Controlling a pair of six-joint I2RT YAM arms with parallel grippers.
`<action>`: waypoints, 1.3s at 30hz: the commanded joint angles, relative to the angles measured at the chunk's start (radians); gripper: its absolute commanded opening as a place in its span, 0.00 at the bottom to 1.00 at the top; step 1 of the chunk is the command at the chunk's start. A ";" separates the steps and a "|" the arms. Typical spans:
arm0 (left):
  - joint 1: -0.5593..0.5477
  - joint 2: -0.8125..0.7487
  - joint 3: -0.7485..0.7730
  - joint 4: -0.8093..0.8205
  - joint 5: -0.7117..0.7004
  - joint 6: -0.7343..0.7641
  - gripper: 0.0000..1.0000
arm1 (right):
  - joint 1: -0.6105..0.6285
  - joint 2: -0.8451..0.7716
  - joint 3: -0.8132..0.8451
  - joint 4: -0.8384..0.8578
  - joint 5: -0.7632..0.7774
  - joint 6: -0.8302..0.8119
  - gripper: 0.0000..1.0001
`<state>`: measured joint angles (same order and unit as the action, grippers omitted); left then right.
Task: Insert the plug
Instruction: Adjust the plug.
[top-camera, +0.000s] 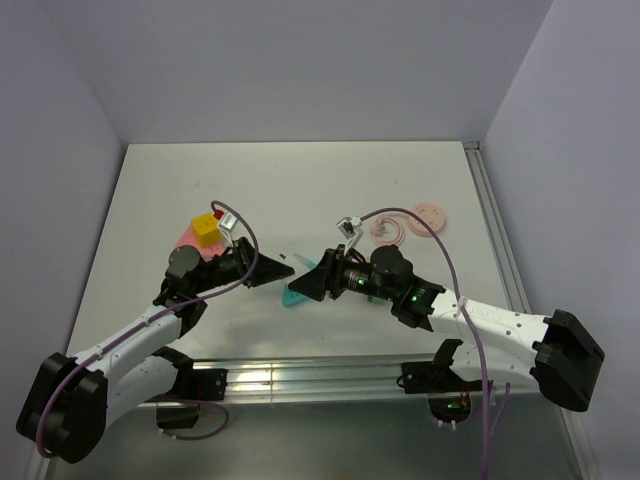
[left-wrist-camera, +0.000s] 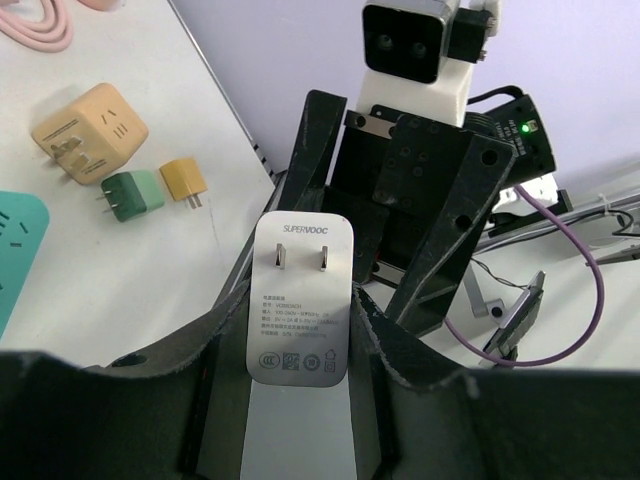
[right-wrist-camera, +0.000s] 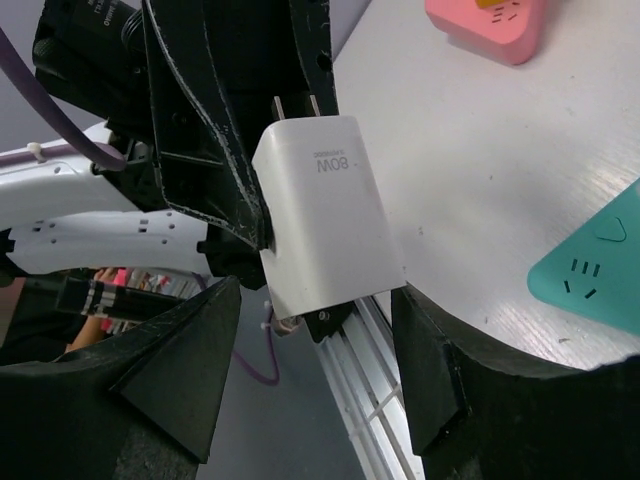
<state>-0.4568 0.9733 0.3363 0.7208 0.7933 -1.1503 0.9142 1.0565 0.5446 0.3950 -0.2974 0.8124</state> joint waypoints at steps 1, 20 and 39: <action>0.001 -0.016 0.004 0.103 0.024 -0.035 0.00 | -0.018 0.011 -0.025 0.160 -0.040 0.042 0.68; -0.008 -0.031 -0.011 0.197 0.014 -0.106 0.00 | -0.024 0.102 -0.018 0.344 -0.068 0.129 0.46; -0.023 -0.059 0.036 -0.004 0.026 0.046 0.25 | -0.023 0.060 0.017 0.144 -0.016 0.059 0.00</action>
<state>-0.4656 0.9520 0.3187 0.8101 0.8070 -1.2053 0.8963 1.1484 0.5289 0.6113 -0.3794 0.9318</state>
